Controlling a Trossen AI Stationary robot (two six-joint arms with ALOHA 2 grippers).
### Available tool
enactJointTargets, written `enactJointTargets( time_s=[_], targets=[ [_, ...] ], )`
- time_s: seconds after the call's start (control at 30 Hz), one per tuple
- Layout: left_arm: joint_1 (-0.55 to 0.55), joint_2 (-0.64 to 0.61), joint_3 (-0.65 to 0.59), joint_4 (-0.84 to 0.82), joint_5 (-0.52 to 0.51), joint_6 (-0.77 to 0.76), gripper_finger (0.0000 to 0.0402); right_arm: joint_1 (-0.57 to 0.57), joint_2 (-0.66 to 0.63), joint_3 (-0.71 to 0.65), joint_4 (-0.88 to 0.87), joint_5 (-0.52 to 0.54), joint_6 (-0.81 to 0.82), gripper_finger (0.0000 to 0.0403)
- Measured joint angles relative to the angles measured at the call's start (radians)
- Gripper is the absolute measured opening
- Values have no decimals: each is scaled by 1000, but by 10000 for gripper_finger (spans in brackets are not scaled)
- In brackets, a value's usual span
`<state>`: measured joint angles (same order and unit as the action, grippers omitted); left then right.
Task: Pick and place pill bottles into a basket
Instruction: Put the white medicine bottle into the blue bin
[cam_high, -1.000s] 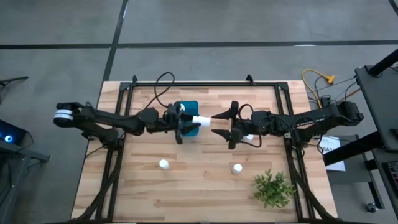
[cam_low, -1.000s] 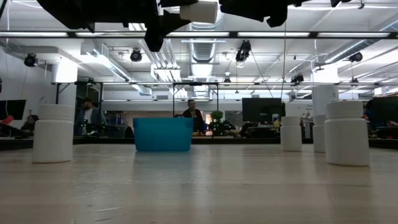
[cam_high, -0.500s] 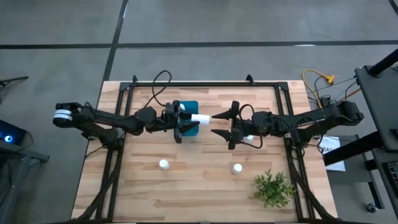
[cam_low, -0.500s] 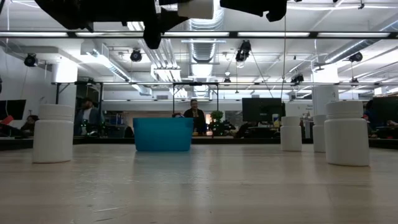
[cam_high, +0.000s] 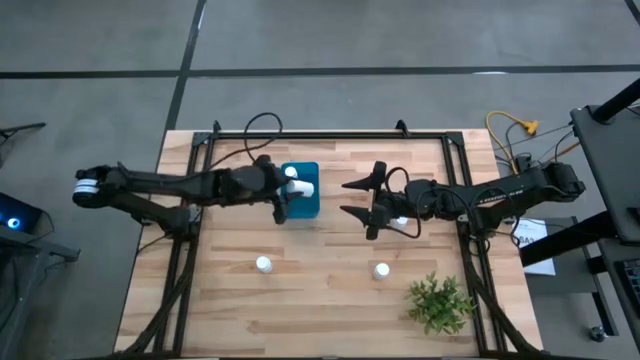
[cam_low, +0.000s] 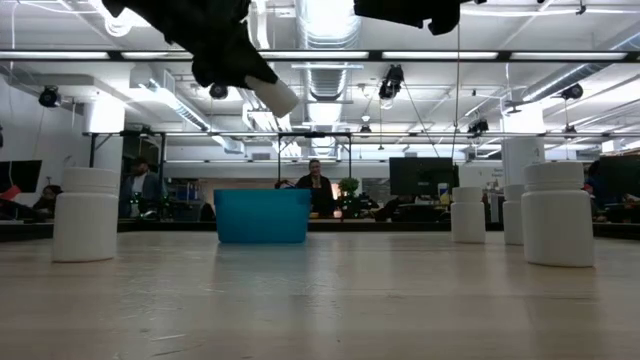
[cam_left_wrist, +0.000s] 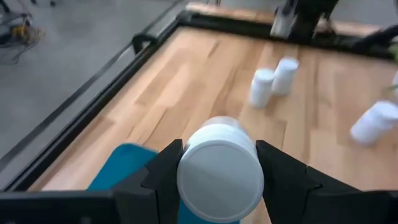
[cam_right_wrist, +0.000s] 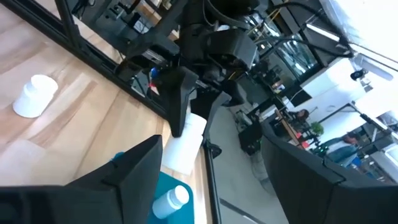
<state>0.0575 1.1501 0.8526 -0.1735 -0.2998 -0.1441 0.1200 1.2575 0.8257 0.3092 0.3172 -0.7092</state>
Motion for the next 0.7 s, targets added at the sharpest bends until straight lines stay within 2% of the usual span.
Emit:
enactJointTargets(
  time_s=[0.37, 0.5, 0.6, 0.7],
  targets=[
    [106, 215, 163, -369, 0, 80, 157, 0, 0, 0, -14, 0, 25, 258],
    [137, 283, 209, -425, -1, 98, 157, -7, 0, -1, -65, -3, 51, 258],
    [149, 309, 215, -429, -1, 130, 157, -40, -4, -9, -81, -54, 111, 256],
    [161, 319, 216, -439, 2, 135, 157, -91, -14, -22, -94, -157, 170, 252]
  ],
)
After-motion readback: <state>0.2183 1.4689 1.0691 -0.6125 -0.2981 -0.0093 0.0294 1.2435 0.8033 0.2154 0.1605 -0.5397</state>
